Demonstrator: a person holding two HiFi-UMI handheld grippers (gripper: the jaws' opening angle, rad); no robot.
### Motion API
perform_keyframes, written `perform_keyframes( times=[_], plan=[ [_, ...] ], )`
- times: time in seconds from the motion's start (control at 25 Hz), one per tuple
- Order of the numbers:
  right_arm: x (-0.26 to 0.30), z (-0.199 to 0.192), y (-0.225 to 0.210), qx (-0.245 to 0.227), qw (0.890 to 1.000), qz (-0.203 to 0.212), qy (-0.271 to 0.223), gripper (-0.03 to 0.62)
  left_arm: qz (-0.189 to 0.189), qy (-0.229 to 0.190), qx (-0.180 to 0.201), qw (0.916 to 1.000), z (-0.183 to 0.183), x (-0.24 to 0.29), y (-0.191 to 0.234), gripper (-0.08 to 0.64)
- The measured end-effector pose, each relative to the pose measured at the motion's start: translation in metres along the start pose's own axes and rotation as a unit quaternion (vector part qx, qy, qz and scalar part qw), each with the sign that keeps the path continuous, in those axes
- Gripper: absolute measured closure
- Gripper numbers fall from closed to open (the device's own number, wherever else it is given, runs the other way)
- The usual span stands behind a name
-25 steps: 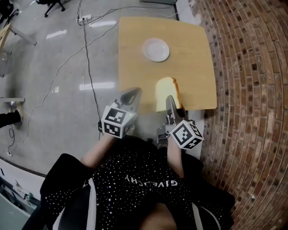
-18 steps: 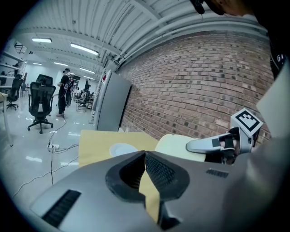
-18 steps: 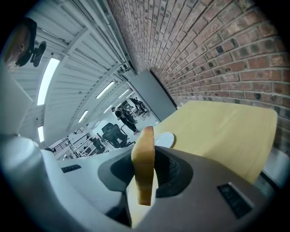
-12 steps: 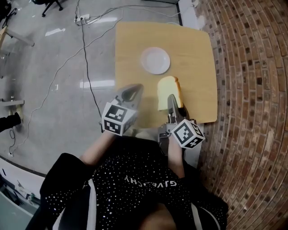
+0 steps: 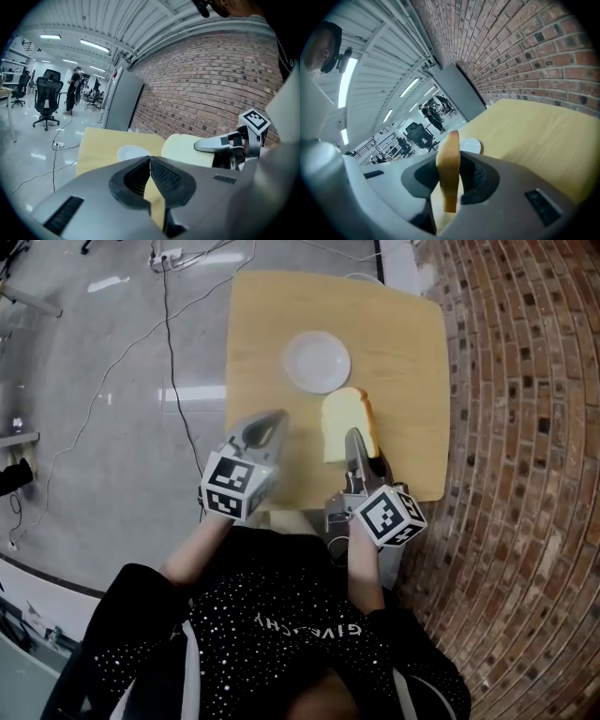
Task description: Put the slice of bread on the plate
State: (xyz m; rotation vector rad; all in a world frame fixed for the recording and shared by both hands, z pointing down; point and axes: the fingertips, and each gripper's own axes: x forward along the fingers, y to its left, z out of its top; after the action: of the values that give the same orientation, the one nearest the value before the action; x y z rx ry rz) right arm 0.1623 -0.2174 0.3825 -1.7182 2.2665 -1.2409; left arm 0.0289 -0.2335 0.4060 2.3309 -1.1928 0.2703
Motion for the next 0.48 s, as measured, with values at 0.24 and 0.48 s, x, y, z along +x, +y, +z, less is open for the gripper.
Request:
perform_keyframes(
  times=[0.24, 0.48],
  plan=[
    [0.029, 0.007, -0.012, 0.0, 1.0, 0.022, 0.021, 0.497, 0.021, -0.007, -0.008, 0.9997, 0.008, 0.022, 0.008, 0.548],
    [0.074, 0.009, -0.019, 0.009, 0.998, 0.041, 0.036, 0.497, 0.049, -0.019, -0.024, 0.9983, 0.007, 0.043, 0.032, 0.548]
  ],
)
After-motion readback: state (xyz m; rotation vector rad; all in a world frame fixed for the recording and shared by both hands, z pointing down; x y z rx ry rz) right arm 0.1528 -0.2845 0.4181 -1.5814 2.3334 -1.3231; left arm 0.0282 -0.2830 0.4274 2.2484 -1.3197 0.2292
